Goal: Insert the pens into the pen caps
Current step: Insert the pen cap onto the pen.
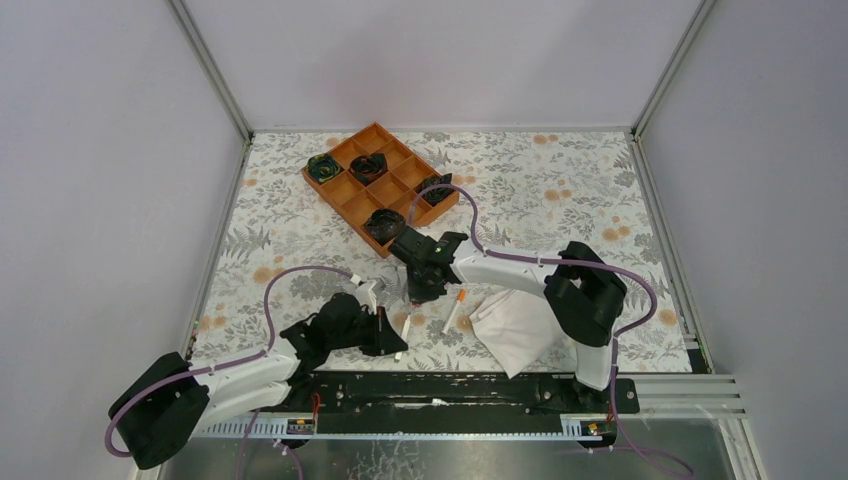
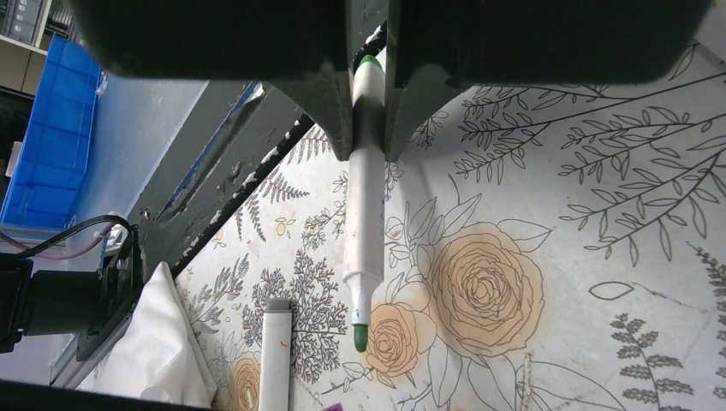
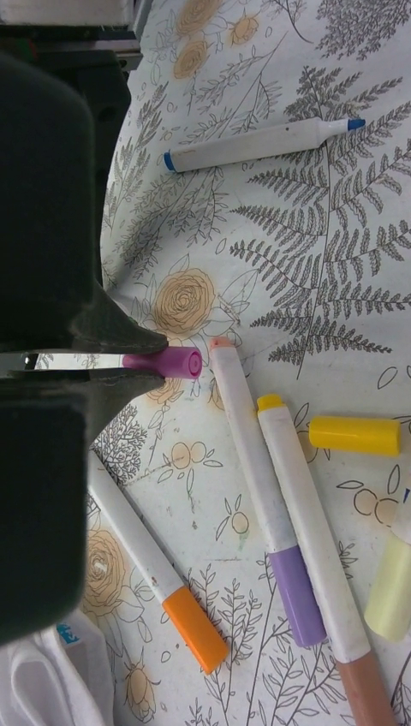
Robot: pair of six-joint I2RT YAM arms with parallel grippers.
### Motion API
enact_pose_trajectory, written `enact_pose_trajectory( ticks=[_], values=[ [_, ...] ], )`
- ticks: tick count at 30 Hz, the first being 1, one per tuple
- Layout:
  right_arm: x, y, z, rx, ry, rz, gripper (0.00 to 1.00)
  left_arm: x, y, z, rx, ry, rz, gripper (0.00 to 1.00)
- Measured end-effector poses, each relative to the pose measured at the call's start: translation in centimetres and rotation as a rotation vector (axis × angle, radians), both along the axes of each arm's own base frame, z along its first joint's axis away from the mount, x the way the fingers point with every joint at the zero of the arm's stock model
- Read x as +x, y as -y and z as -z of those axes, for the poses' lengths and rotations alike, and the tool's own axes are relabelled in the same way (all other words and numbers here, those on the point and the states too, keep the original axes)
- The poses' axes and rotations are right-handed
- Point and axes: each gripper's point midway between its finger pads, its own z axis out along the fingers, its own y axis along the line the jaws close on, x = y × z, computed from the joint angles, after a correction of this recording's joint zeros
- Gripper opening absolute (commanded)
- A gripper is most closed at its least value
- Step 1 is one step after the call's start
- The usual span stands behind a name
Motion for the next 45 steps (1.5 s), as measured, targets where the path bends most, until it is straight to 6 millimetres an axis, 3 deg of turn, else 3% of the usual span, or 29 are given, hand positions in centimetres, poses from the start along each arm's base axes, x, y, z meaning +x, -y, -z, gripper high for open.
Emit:
enact_pose_trajectory(
  ticks=[21,45],
  values=[
    [-1.2,-1.0,1.3,0.004,-0.055,-0.036,0.00,0.1,0.0,-0.1,-0.004,0.010,0.002,0.00],
    [-1.0,-2.1,0.4,0.042,-0.047,-0.050,0.00,0.1,0.0,-0.2,-0.004,0.017,0.006,0.00]
  ],
)
